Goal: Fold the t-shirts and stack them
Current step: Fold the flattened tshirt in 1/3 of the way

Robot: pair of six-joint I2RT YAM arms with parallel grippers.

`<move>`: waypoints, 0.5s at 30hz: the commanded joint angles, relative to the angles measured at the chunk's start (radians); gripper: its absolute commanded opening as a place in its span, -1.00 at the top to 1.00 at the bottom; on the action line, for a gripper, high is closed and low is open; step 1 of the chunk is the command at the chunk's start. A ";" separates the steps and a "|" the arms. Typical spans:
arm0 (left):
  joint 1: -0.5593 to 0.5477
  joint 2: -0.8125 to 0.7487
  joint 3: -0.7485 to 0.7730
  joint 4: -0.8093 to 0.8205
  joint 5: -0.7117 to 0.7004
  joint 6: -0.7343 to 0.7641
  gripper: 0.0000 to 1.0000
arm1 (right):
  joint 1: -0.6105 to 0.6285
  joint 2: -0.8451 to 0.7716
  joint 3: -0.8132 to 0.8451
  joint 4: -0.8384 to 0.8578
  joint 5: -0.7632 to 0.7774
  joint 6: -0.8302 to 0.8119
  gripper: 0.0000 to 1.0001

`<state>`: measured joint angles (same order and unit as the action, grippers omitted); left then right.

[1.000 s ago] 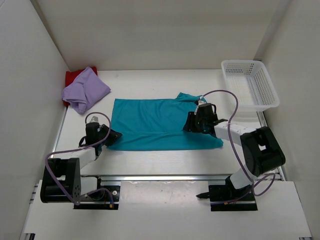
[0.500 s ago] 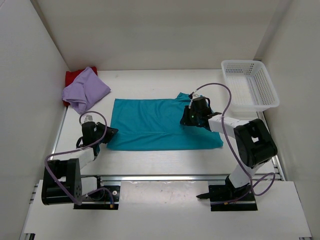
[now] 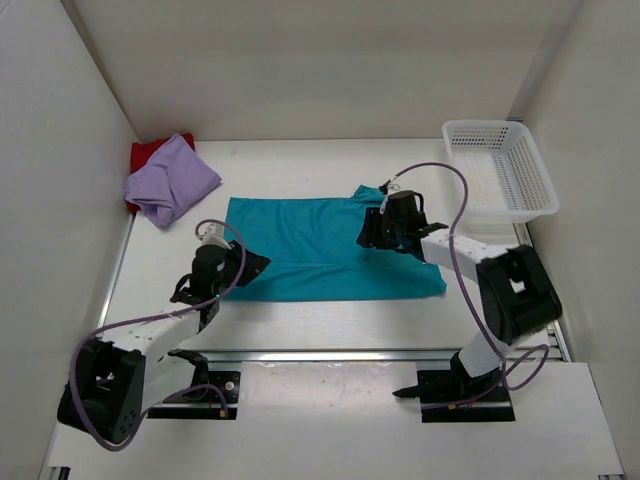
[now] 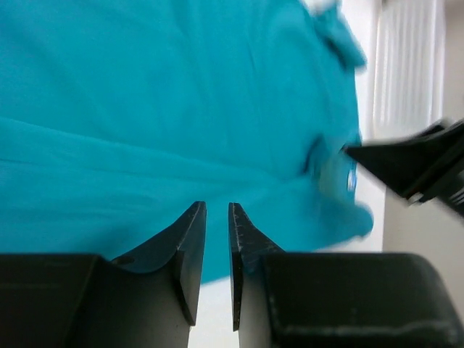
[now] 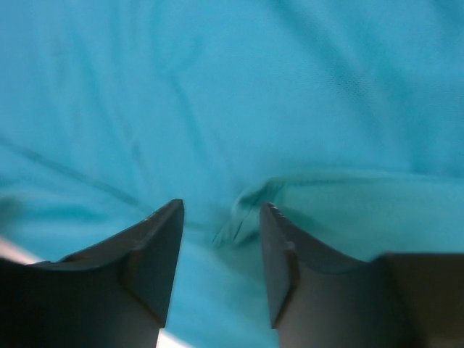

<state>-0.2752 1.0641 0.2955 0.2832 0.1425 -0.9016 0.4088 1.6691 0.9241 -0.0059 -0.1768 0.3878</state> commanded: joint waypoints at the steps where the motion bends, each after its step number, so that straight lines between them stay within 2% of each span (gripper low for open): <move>1: -0.148 0.058 0.069 0.003 -0.072 0.042 0.40 | -0.025 -0.175 -0.048 0.072 -0.006 -0.004 0.08; 4: -0.206 0.181 0.137 0.002 -0.046 0.078 0.41 | -0.036 -0.224 -0.105 0.063 -0.024 0.002 0.02; 6: -0.210 0.249 0.168 0.007 0.021 0.098 0.43 | -0.027 -0.244 -0.161 0.060 -0.049 0.011 0.32; 8: -0.225 0.290 0.186 0.001 0.032 0.109 0.44 | 0.027 -0.249 -0.209 0.060 -0.053 0.010 0.82; 10: -0.236 0.316 0.182 -0.010 0.037 0.131 0.45 | 0.065 -0.246 -0.235 0.055 -0.040 0.007 1.00; 15: -0.256 0.315 0.174 -0.097 -0.038 0.217 0.46 | 0.110 -0.212 -0.275 0.043 -0.011 -0.013 1.00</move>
<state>-0.5148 1.3914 0.4572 0.2459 0.1452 -0.7631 0.5133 1.4559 0.6605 0.0132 -0.2150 0.3920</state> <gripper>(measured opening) 0.271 0.005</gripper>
